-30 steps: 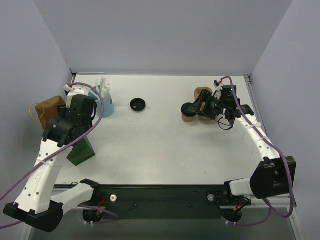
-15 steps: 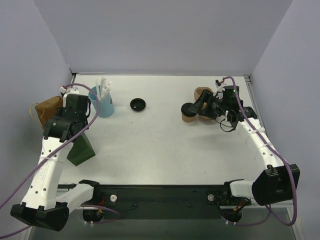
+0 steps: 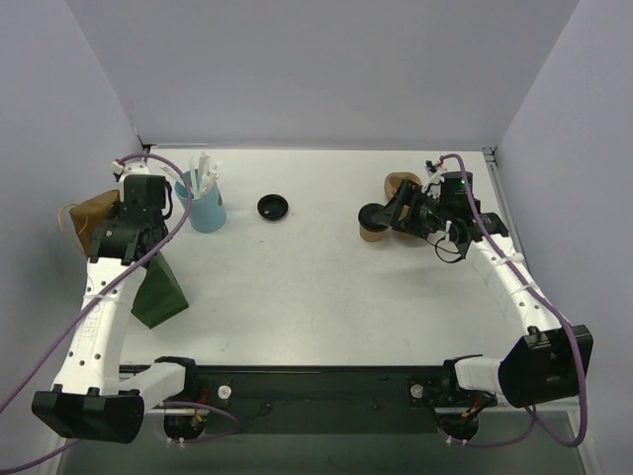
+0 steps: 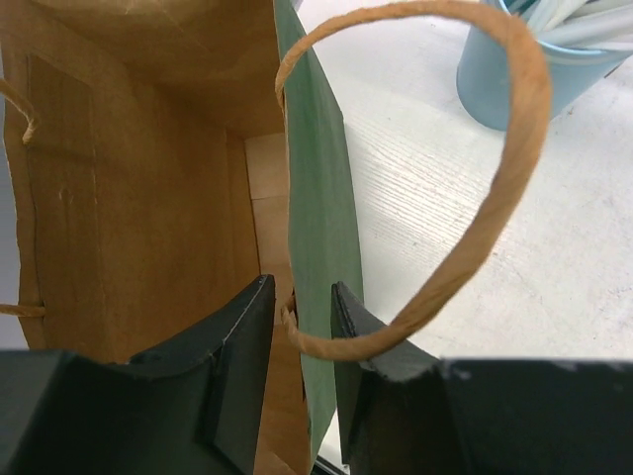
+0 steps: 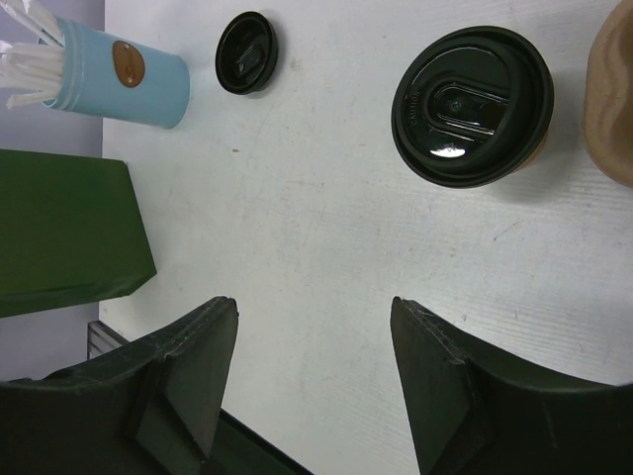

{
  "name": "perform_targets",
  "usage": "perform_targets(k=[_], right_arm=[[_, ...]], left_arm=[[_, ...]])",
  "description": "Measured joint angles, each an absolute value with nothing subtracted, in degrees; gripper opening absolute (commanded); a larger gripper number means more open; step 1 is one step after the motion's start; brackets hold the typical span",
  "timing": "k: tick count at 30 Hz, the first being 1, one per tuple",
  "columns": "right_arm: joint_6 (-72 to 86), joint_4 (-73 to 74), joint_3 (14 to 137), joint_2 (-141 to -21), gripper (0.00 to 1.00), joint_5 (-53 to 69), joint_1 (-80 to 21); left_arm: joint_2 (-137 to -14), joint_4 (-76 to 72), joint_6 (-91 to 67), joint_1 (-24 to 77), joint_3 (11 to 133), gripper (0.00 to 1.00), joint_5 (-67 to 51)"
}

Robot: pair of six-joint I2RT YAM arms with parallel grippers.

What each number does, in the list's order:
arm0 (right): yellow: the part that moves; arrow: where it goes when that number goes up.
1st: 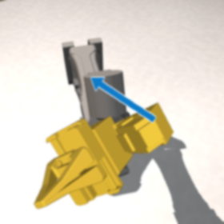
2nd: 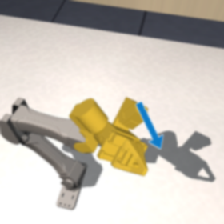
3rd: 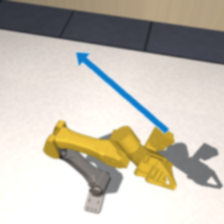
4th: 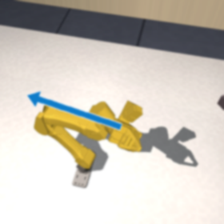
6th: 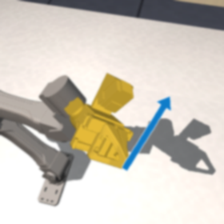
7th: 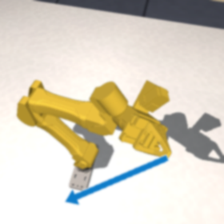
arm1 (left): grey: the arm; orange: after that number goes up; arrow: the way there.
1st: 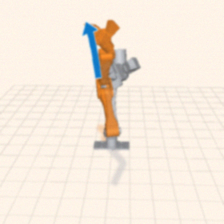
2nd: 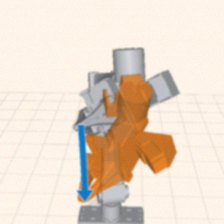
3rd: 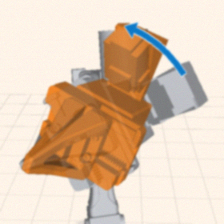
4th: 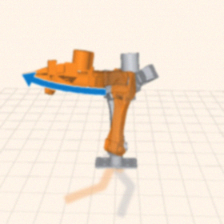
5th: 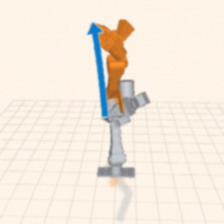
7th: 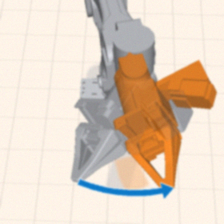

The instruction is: Pack the takeout coffee

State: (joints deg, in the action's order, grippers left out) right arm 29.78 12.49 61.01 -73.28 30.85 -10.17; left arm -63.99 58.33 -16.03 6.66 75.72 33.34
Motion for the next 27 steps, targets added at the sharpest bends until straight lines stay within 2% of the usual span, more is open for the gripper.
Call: perform_targets(k=[3, 8, 11, 18, 20, 27], right_arm=[[29.69, 12.58, 60.97, -73.23, 0.64, 30.89, -10.09], [29.67, 12.67, 60.95, -73.01, 0.64, 31.16, -10.00], [29.69, 12.67, 60.95, -72.71, 0.64, 31.55, -9.54], [29.74, 12.91, 60.95, -72.10, 0.64, 31.97, -8.97], [29.85, 13.32, 60.97, -71.72, 0.64, 31.99, -8.97], [30.17, 14.44, 61.28, -69.54, 0.64, 31.97, -8.97]], left_arm=[[-63.99, 57.41, -15.59, 5.80, 75.66, 0.38, 33.34], [-63.99, 56.14, -13.98, 5.23, 75.66, 0.14, 32.49], [-63.99, 56.07, -11.81, 5.15, 75.66, 0.07, 29.87], [-59.81, 56.42, -7.62, 5.63, 75.72, 0.00, 15.59], [-55.88, 56.27, -6.39, 6.55, 75.72, 0.00, 6.59], [-44.88, 56.29, -3.73, 11.35, 75.64, 0.00, -11.64]])
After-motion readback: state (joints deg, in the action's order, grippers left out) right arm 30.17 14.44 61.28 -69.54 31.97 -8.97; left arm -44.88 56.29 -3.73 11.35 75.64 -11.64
